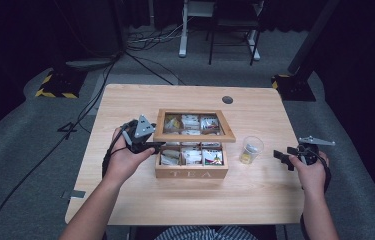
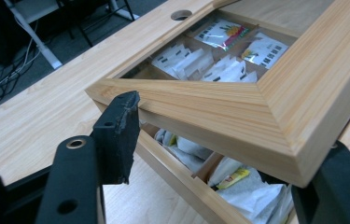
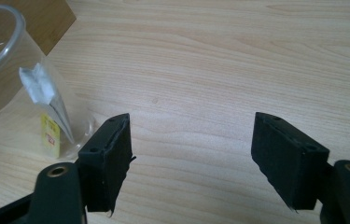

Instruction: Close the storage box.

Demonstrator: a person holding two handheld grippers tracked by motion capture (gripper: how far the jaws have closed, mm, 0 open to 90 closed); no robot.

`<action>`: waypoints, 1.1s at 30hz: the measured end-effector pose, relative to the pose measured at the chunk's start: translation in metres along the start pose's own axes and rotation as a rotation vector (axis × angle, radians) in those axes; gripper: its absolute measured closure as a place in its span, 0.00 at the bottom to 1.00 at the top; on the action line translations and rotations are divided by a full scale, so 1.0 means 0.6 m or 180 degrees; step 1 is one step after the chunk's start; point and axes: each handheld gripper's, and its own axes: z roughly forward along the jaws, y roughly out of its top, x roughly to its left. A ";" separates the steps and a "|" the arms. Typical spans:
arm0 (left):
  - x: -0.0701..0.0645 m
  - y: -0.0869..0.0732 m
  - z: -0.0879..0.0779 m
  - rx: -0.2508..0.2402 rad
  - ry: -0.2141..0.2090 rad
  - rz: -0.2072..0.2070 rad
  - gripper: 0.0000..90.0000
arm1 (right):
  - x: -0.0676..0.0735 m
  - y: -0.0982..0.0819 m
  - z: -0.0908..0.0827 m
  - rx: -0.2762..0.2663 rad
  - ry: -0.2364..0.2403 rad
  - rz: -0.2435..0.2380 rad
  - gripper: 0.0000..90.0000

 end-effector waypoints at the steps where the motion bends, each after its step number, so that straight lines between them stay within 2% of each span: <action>1: 0.000 -0.001 0.000 0.0016 -0.0014 0.0027 0.44 | -0.001 0.001 0.000 -0.0008 0.0004 -0.0010 0.33; 12: -0.009 -0.008 -0.002 0.0111 -0.0025 0.0092 0.42 | 0.001 0.011 0.003 -0.0049 0.0055 0.0002 0.33; 22: -0.021 -0.013 -0.015 0.0139 -0.0072 0.0042 0.41 | 0.010 0.021 0.014 -0.0037 0.0129 -0.0025 0.33; 25: -0.026 -0.013 -0.018 0.0165 -0.0061 0.0051 0.40 | 0.011 0.024 0.017 -0.0032 0.0144 -0.0026 0.33; 33: -0.034 -0.024 -0.018 0.0247 -0.0058 -0.0025 0.41 | 0.016 0.034 0.023 -0.0061 0.0194 -0.0039 0.33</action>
